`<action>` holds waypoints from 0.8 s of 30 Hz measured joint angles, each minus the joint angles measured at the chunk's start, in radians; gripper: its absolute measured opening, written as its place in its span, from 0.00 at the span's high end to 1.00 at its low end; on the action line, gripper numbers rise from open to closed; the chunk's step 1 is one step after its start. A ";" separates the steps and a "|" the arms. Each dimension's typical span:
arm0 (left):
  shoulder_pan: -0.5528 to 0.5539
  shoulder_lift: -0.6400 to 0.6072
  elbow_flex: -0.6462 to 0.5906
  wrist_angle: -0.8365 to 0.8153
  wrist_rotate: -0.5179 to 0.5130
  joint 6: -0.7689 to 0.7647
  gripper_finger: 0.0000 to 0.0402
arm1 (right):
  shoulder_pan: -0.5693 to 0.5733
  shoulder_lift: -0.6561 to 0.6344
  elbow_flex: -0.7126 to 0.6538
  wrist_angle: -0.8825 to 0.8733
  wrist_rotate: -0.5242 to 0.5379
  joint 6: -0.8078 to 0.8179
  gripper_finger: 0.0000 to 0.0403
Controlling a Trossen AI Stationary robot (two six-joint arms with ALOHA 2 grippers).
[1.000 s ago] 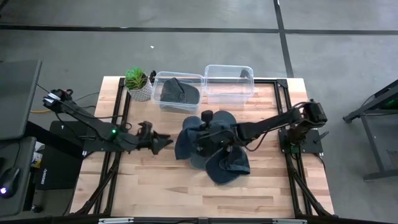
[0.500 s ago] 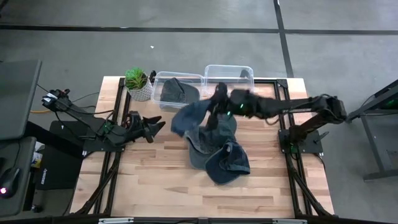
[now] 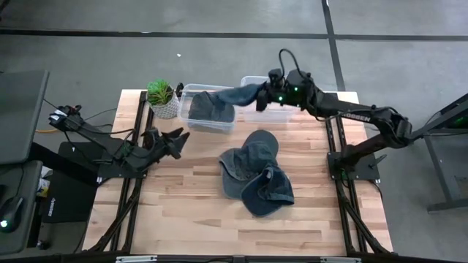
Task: Pick & Place hat
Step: Put the middle left blue cap into the right transparent bin
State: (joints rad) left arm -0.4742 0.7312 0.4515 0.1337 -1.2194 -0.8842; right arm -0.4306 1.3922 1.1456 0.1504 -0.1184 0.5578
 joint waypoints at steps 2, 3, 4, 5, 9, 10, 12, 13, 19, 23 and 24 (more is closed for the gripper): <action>0.035 0.009 0.000 0.002 0.004 0.026 0.38 | -0.048 0.000 -0.037 0.055 -0.006 0.062 0.99; 0.057 0.012 0.000 -0.001 0.011 0.045 0.38 | -0.071 0.000 -0.058 0.083 -0.007 0.093 0.99; 0.082 0.013 0.000 -0.002 0.019 0.066 0.38 | -0.094 0.000 -0.082 0.118 -0.007 0.125 0.99; 0.108 0.013 0.000 0.003 0.033 0.088 0.38 | -0.115 0.000 -0.108 0.149 -0.003 0.166 0.99; 0.229 0.013 0.000 0.057 0.085 0.181 0.38 | -0.180 0.001 -0.221 0.282 0.052 0.370 0.99; 0.259 0.012 0.000 0.075 0.109 0.218 0.38 | -0.189 0.001 -0.246 0.315 0.077 0.406 0.99; 0.324 0.012 0.000 0.112 0.170 0.307 0.38 | -0.200 0.001 -0.281 0.359 0.131 0.473 0.99; 0.357 0.013 0.000 0.134 0.207 0.352 0.38 | -0.202 0.001 -0.295 0.375 0.158 0.499 0.99; 0.536 0.013 0.000 0.273 0.410 0.564 0.38 | -0.194 0.001 -0.324 0.394 0.298 0.585 0.99; 0.638 0.012 0.000 0.321 0.499 0.654 0.38 | -0.161 -0.011 -0.324 0.382 0.425 0.591 0.99; 0.660 0.013 0.000 0.327 0.520 0.666 0.38 | -0.152 -0.017 -0.324 0.373 0.461 0.593 0.99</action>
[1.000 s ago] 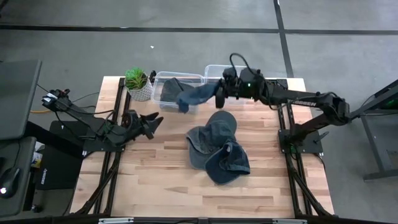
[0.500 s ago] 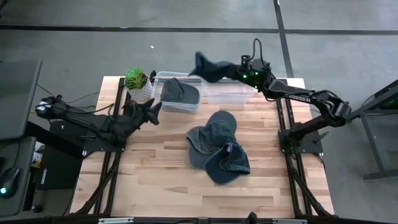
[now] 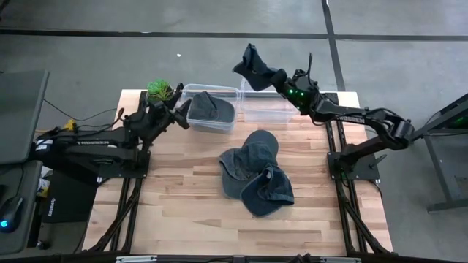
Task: Pick & Place hat
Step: Put the middle left blue cap into the right transparent bin
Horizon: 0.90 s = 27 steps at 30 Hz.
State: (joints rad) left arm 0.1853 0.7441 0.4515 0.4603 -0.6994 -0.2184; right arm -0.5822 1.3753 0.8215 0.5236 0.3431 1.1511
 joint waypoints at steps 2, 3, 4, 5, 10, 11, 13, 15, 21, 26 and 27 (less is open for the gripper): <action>0.040 0.000 0.000 0.002 0.043 0.006 0.38 | 0.018 -0.012 0.000 -0.020 0.067 0.007 0.99; 0.057 0.000 0.000 0.002 0.065 0.006 0.38 | 0.029 -0.019 0.000 -0.030 0.095 0.019 0.99; 0.071 0.003 0.000 0.002 0.084 0.005 0.38 | 0.041 -0.026 0.000 -0.041 0.127 0.027 0.99; 0.083 0.008 0.000 0.005 0.101 0.005 0.38 | 0.055 -0.036 0.000 -0.055 0.160 0.030 0.99; 0.116 0.016 0.000 0.010 0.162 0.005 0.38 | 0.138 -0.105 0.000 -0.170 0.323 0.065 0.99; 0.118 0.022 0.000 0.013 0.169 0.005 0.38 | 0.161 -0.119 0.000 -0.196 0.358 0.087 0.99; 0.117 0.032 0.000 0.008 0.175 0.005 0.38 | 0.216 -0.141 0.000 -0.238 0.431 0.105 0.99; 0.116 0.039 0.000 0.008 0.177 0.005 0.38 | 0.275 -0.155 0.000 -0.278 0.510 0.127 0.99; 0.116 0.040 0.000 0.009 0.185 0.005 0.38 | 0.391 -0.145 0.000 -0.315 0.629 0.227 0.99; 0.116 0.039 0.000 0.009 0.189 0.005 0.38 | 0.440 -0.140 0.000 -0.322 0.692 0.241 0.99; 0.116 0.039 0.000 0.009 0.190 0.005 0.38 | 0.447 -0.140 0.000 -0.322 0.695 0.251 0.99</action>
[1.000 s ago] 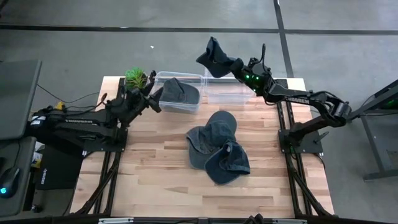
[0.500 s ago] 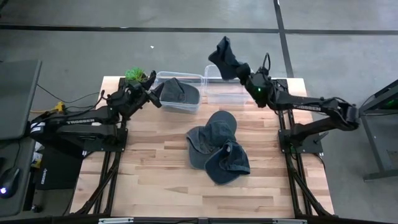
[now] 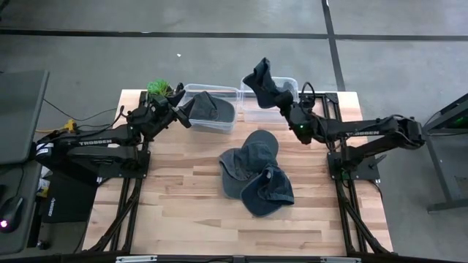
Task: Pick & Place hat
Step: Put the middle left blue cap into the right transparent bin
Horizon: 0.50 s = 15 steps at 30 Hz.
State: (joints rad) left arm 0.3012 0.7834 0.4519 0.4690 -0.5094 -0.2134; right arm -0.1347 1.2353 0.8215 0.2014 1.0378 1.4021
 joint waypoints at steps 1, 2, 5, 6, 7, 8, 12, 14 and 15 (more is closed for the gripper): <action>0.000 0.000 0.000 0.000 0.006 0.000 0.38 | 0.007 0.001 0.000 0.000 0.002 0.003 0.99; 0.000 0.000 0.000 0.000 0.010 0.000 0.38 | 0.012 0.006 0.000 -0.001 0.010 -0.001 0.99; 0.000 0.000 0.000 0.000 0.027 0.000 0.38 | 0.004 0.010 0.000 -0.012 0.016 -0.007 0.99; 0.000 0.000 0.000 0.000 0.031 0.000 0.38 | -0.006 0.012 0.000 -0.015 0.012 -0.007 0.99; 0.000 0.000 0.000 0.000 0.032 0.000 0.38 | -0.017 0.014 0.000 -0.022 0.013 -0.007 0.99; 0.000 0.000 0.000 0.000 0.032 0.000 0.38 | -0.030 0.014 0.000 -0.032 0.015 -0.007 0.99; 0.000 0.000 0.000 0.000 0.029 0.000 0.38 | -0.093 0.015 0.000 -0.078 -0.021 0.007 0.99; 0.000 0.000 0.000 0.000 0.025 0.000 0.38 | -0.113 0.015 0.000 -0.104 -0.049 0.022 0.99; 0.000 0.000 0.000 0.000 0.025 0.000 0.38 | -0.119 0.015 0.000 -0.119 -0.057 0.028 0.99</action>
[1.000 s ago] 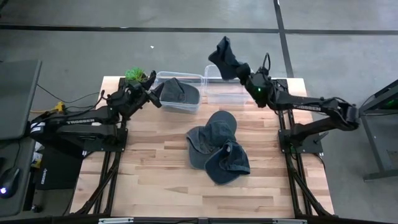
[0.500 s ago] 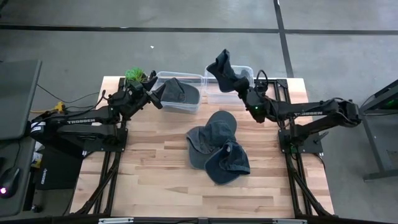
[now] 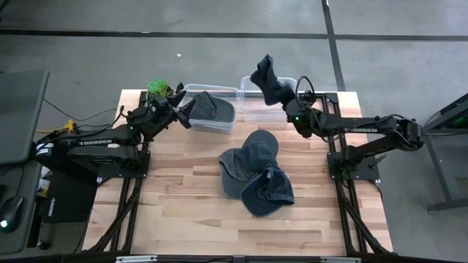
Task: Pick & Place hat
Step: Put the middle left blue cap into the right transparent bin
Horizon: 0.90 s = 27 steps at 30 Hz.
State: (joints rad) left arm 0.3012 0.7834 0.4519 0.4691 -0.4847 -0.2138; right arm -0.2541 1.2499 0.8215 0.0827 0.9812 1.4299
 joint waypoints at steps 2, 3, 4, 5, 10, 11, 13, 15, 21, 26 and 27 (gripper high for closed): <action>0.000 0.000 0.000 0.000 0.000 0.000 0.38 | -0.008 0.000 0.000 -0.034 -0.007 0.009 0.99; 0.000 0.000 0.000 0.000 0.000 0.000 0.38 | -0.014 0.000 0.000 -0.049 -0.014 0.015 0.99; 0.000 0.000 0.000 0.000 0.000 0.000 0.38 | -0.021 0.004 0.000 -0.061 -0.021 0.022 0.99; 0.000 0.000 0.000 0.000 0.000 0.000 0.38 | -0.030 0.008 0.000 -0.070 -0.026 0.030 0.99; 0.000 0.000 0.000 0.000 -0.001 0.000 0.38 | -0.065 0.048 0.000 -0.080 -0.062 0.054 0.99; 0.000 0.000 0.000 0.000 -0.003 0.000 0.38 | -0.073 0.058 0.000 -0.079 -0.073 0.055 0.99; 0.000 0.000 0.000 0.000 -0.005 -0.001 0.38 | -0.088 0.078 0.000 -0.082 -0.099 0.070 0.99; 0.000 0.000 0.000 0.000 -0.005 -0.001 0.38 | -0.101 0.094 0.000 -0.087 -0.119 0.085 0.99; 0.000 0.000 0.000 0.000 -0.004 -0.005 0.38 | -0.124 0.114 0.000 -0.114 -0.132 0.092 0.99; 0.000 0.000 0.000 0.000 -0.003 -0.005 0.38 | -0.140 0.114 0.000 -0.206 -0.162 0.115 0.99; 0.000 0.000 0.000 0.000 -0.003 -0.007 0.38 | -0.142 0.114 0.000 -0.215 -0.167 0.120 0.99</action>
State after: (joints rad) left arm 0.3012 0.7834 0.4519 0.4694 -0.4881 -0.2204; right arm -0.3958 1.3636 0.8219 -0.1321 0.8147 1.5501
